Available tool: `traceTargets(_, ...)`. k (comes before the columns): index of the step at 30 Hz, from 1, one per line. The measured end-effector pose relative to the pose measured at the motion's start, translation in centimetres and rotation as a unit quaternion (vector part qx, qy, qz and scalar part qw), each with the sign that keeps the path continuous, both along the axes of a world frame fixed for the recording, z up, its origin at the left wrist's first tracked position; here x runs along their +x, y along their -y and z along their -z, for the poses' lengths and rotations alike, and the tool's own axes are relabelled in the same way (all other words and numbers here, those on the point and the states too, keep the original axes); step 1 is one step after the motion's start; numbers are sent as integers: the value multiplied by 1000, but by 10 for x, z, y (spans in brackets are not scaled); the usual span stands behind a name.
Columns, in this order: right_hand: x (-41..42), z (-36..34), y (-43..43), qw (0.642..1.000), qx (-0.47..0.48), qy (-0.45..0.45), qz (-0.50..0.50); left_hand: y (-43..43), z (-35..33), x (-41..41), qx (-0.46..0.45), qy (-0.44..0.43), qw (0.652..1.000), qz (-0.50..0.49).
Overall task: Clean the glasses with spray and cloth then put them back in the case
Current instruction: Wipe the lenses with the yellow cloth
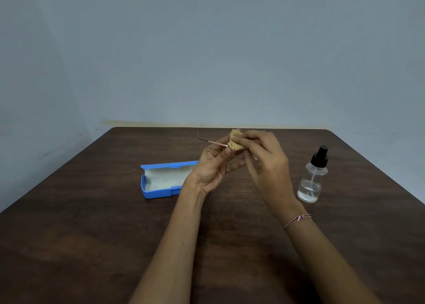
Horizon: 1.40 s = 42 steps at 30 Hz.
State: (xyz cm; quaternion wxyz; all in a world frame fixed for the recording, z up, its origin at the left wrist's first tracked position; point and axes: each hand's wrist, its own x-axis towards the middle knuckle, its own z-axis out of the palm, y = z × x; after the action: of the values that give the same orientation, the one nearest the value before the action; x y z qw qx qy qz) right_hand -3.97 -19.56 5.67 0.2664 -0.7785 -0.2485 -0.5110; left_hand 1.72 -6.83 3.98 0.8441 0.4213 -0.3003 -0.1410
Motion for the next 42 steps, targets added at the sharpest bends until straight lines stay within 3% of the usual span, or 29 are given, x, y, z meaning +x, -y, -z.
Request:
traceTargets(3, -3, 2, -5, 999, -28, 5, -24, 0, 3, 0, 15, 6, 1000, 3)
traceTargets(9, 1, 1, 9, 998, -36, 6, 47, 0, 2, 0, 26, 3, 1000, 4)
traceTargets(15, -2, -1, 1, 996, -86, 3, -32, -6, 1, -1, 12, 22, 1000, 0)
traceTargets(22, 3, 0, 15, 1000, -9, -8, -7, -1, 3, 0, 23, 14, 1000, 6)
traceTargets(27, 3, 2, 5, 999, -51, 8, -15, -5, 0, -1, 19, 23, 1000, 2)
traceTargets(34, 4, 2, 8, 999, 12, -6, 46, -1, -3, -3, 20, 12, 1000, -3)
traceTargets(42, 4, 7, -5, 1000, -10, -15, -2, -4, -5, -2, -3, 11, 999, -30)
